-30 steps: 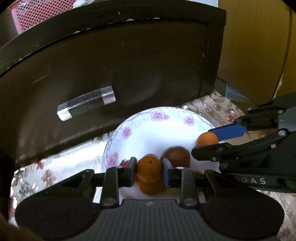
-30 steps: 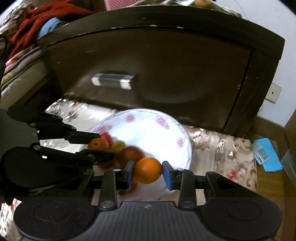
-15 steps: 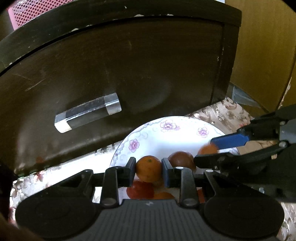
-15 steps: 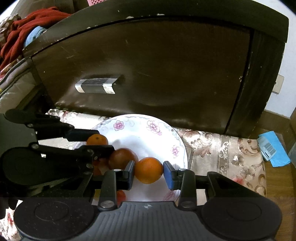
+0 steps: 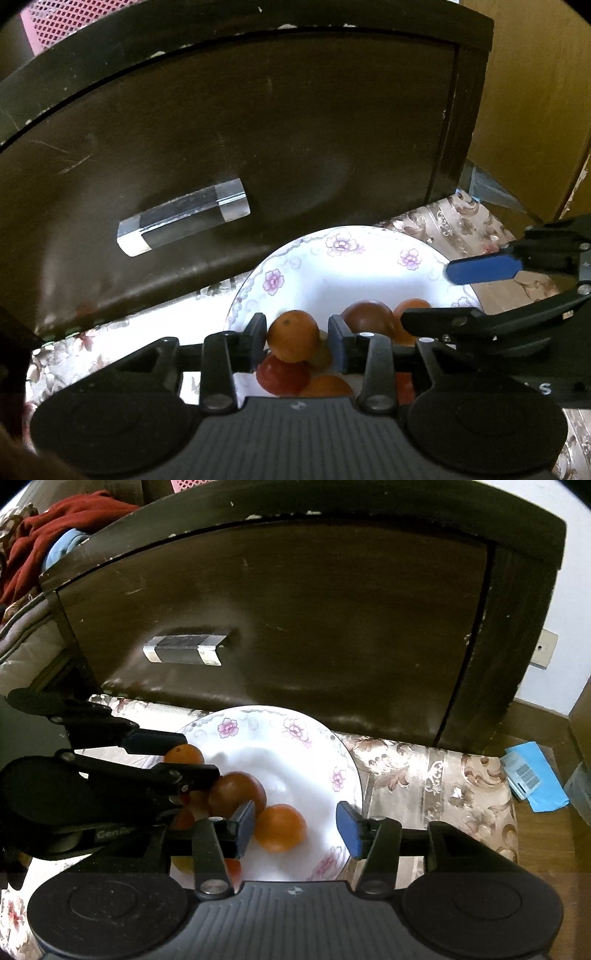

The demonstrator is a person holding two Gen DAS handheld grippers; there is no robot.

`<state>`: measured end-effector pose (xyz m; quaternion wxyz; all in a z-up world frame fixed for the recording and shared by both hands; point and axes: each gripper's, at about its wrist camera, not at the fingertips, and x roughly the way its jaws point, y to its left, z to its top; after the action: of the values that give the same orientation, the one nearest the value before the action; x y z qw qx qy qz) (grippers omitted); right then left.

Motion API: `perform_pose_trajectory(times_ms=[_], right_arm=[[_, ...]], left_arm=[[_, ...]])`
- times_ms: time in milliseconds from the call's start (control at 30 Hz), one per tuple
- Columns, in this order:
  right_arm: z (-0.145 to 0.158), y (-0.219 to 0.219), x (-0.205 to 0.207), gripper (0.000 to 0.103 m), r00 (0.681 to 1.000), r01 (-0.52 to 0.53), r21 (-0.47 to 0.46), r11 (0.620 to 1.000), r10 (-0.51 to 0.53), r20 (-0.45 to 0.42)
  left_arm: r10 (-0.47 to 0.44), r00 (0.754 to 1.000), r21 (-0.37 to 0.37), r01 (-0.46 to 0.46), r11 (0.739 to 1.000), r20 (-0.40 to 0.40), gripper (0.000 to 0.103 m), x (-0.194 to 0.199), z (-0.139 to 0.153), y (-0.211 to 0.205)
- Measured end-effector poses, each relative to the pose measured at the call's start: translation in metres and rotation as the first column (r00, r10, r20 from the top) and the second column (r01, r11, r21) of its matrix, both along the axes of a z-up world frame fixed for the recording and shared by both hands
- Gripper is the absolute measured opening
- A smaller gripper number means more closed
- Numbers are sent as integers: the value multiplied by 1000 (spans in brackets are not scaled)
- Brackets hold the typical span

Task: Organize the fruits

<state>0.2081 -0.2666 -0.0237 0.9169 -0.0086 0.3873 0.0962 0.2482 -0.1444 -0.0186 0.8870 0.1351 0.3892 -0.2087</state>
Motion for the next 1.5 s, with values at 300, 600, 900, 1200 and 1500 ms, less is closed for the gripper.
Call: perform_pose_trajectory(times_ms=[300, 600, 900, 1200, 1500], right_arm=[[11, -6, -15, 48, 999, 31, 3, 1000, -31, 19], [22, -4, -41, 49, 999, 45, 11, 999, -45, 21], [29, 9, -78, 51, 997, 73, 37, 997, -73, 9], [13, 19, -121, 52, 994, 99, 52, 994, -97, -51], [9, 26, -154, 54, 991, 124, 74, 990, -120, -59]], left_arm=[[-1, 1000, -25, 1, 1000, 25, 54, -16, 17, 3], [44, 999, -42, -44, 998, 16, 58, -43, 20, 23], [103, 995, -58, -102, 993, 15, 72, -81, 24, 43], [172, 985, -29, -171, 985, 16, 95, -126, 14, 58], [242, 970, -83, -240, 967, 9, 103, -158, 15, 86]])
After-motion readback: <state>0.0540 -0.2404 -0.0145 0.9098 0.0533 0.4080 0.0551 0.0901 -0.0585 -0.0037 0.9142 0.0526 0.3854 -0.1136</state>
